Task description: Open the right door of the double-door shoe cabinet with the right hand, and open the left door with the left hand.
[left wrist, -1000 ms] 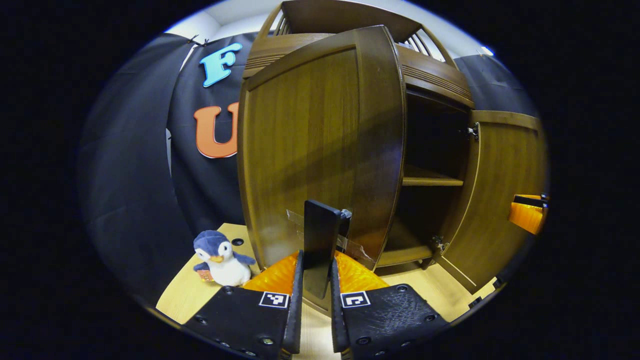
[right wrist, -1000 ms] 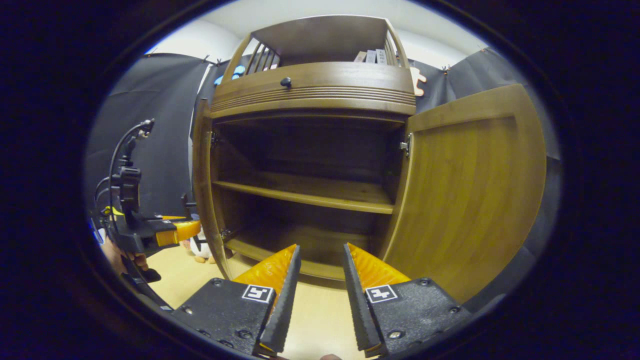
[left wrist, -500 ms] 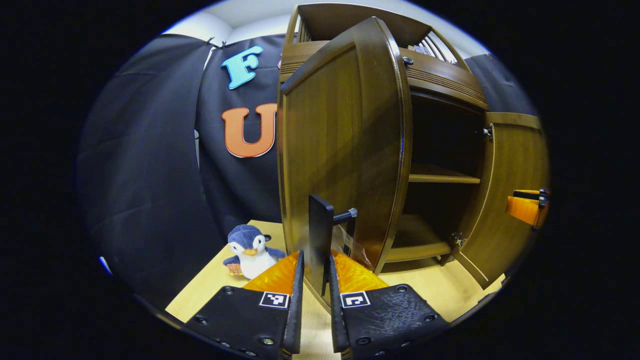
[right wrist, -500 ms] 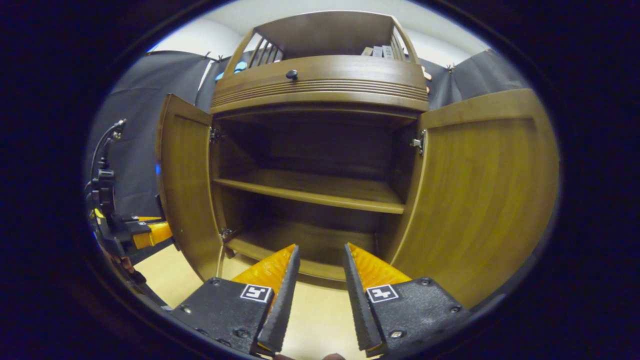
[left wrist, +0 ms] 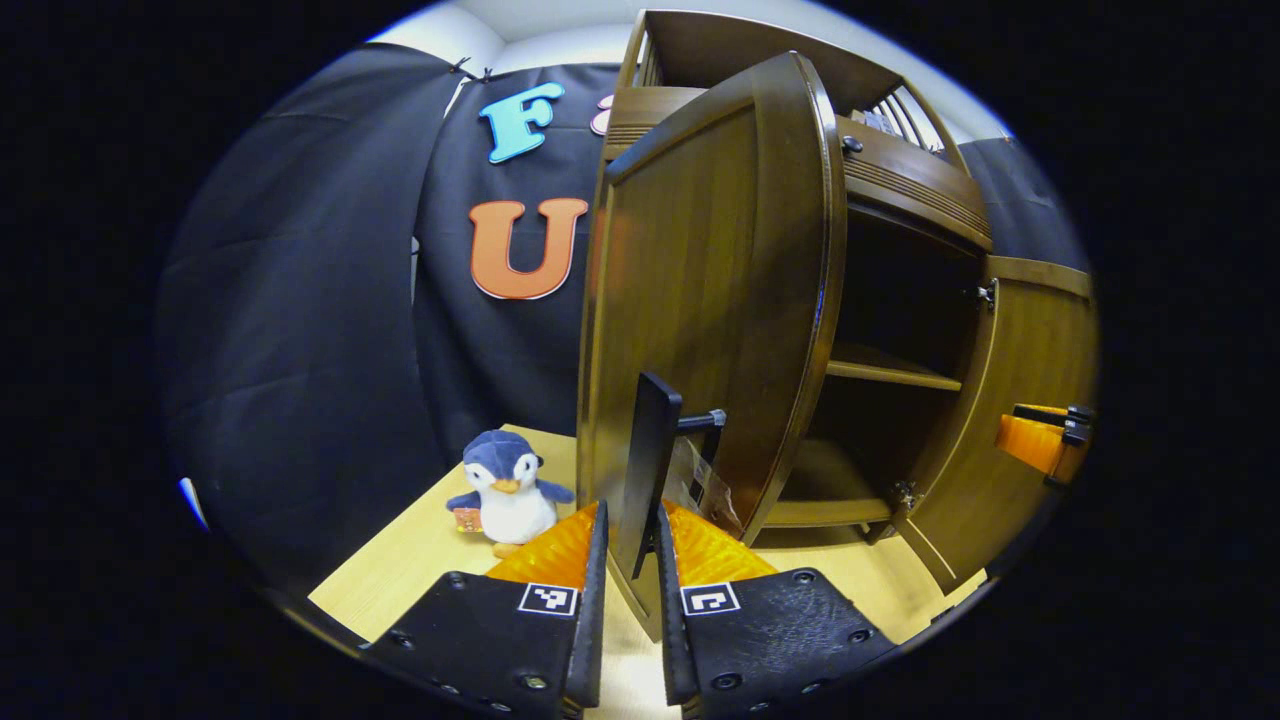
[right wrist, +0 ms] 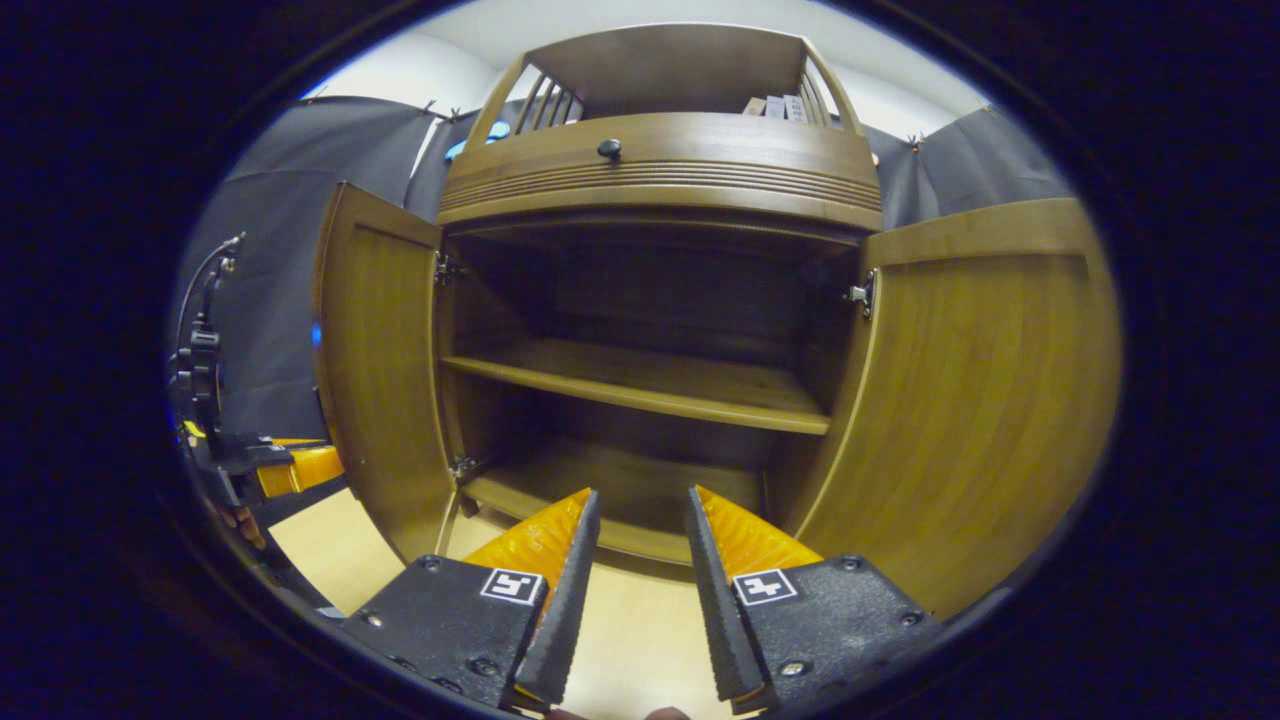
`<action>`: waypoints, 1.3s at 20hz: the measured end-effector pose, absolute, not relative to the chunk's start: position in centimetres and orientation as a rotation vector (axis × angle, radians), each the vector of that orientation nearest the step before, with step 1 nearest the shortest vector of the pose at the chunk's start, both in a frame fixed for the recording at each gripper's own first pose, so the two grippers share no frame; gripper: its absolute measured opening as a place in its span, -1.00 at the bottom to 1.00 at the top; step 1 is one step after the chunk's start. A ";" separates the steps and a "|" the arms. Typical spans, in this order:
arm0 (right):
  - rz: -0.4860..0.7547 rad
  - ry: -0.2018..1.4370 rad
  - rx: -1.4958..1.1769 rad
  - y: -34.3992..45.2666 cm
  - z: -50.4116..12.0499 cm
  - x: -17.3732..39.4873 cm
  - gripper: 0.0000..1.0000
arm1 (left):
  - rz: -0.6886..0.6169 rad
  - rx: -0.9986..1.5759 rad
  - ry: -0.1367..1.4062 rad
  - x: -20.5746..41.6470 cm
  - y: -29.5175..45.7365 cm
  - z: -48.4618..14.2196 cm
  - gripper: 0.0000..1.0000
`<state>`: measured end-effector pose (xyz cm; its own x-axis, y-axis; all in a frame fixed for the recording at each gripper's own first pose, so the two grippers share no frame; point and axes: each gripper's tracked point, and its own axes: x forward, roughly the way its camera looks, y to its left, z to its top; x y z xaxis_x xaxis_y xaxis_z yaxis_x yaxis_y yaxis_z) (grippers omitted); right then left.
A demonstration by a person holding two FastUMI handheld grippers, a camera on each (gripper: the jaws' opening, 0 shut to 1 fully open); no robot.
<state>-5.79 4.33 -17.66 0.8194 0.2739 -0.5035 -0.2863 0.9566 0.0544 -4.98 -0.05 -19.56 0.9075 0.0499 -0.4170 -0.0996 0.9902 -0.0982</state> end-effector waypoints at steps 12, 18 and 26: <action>0.266 0.541 0.010 4.4 -18.1 -5.3 0.12 | 0.149 -0.122 0.391 -6.2 6.9 -18.6 -0.36; 0.241 0.547 0.008 4.1 -18.2 -5.1 0.17 | 0.169 -0.113 0.408 -7.6 9.9 -19.1 -0.65; 0.183 0.546 0.007 2.7 -17.7 -5.2 0.18 | 0.248 -0.021 0.377 -8.9 12.4 -16.8 -0.65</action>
<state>-5.17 2.67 -17.74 0.8390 0.1746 -0.5154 -0.1707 0.9838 0.0554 -8.93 12.42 -16.82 0.8998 0.2360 -0.3669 -0.2437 0.9695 0.0260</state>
